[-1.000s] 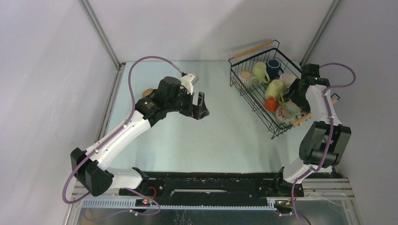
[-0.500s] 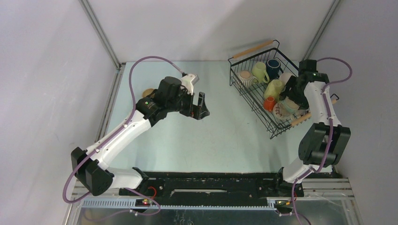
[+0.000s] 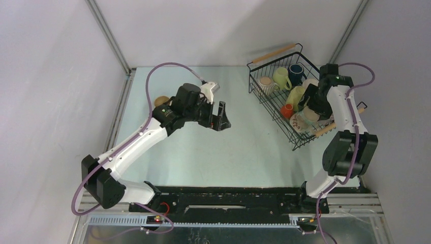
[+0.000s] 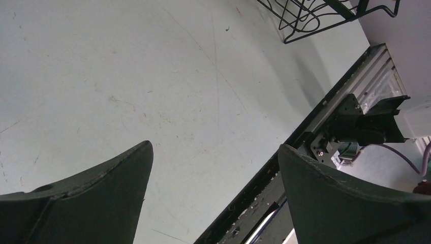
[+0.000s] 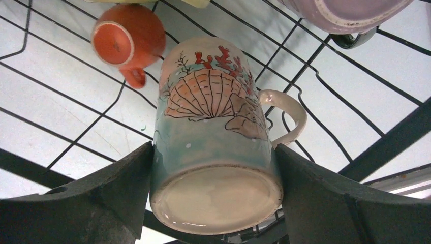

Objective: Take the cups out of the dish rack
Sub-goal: Unload the cup from the dish rack.

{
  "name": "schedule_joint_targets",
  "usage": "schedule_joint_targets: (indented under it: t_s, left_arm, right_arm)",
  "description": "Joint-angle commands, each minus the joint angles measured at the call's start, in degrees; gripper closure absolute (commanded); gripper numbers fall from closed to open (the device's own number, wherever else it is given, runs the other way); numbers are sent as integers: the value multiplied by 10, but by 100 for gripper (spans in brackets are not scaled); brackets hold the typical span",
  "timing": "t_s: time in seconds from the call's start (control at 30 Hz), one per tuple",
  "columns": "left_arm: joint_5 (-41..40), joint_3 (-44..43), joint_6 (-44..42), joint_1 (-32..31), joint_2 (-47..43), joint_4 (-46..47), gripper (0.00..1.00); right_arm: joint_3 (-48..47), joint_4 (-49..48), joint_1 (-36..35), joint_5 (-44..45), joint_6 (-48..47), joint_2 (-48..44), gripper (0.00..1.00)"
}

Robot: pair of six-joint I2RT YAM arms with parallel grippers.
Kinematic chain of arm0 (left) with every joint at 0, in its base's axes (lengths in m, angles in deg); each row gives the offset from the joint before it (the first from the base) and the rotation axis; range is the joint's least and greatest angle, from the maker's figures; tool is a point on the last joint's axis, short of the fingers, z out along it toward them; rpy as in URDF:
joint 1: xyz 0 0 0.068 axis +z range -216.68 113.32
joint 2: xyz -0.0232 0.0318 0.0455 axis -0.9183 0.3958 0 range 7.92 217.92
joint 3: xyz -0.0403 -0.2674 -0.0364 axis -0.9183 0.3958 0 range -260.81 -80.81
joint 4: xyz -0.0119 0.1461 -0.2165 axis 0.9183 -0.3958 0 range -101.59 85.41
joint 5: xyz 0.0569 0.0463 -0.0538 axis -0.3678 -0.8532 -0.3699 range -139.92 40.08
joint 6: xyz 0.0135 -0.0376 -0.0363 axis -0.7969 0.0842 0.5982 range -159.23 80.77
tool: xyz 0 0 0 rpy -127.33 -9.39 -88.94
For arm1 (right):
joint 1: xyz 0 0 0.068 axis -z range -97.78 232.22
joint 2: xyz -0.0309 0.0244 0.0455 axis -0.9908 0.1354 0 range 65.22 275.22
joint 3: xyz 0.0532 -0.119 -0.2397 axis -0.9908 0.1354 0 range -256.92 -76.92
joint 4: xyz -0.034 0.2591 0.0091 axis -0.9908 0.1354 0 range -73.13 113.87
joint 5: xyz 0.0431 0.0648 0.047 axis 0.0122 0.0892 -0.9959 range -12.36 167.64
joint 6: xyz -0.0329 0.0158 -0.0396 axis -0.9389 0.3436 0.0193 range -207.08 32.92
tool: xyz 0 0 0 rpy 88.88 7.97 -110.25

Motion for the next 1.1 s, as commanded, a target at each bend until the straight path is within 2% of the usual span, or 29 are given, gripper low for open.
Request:
schedule_joint_targets:
  t_s: [0.0, 0.13, 0.17, 0.2, 0.3, 0.37, 0.5, 1.07]
  left_arm:
    - [17, 9, 10, -5, 2, 24, 0]
    - [16, 9, 10, -5, 6, 24, 0]
    - [17, 9, 10, -5, 6, 24, 0]
    - [18, 9, 10, -5, 7, 24, 0]
    - [18, 9, 8, -6, 6, 24, 0]
    - [18, 10, 8, -6, 6, 24, 0]
    - [18, 10, 5, -7, 6, 24, 0]
    - [29, 10, 2, -8, 5, 23, 0]
  right_arm:
    - [-21, 7, -2, -14, -7, 11, 66]
    - [-12, 2, -3, -24, -6, 27, 65]
    - [-10, 0, -4, -27, -5, 31, 61]
    - [-9, -2, -4, -29, -3, 33, 56]
    - [-7, -12, -9, -28, -1, 36, 31]
    - [-8, -19, -10, -28, 0, 36, 18]
    - [-9, -37, -18, -18, -6, 30, 2]
    - [39, -125, -43, -15, -63, -17, 0]
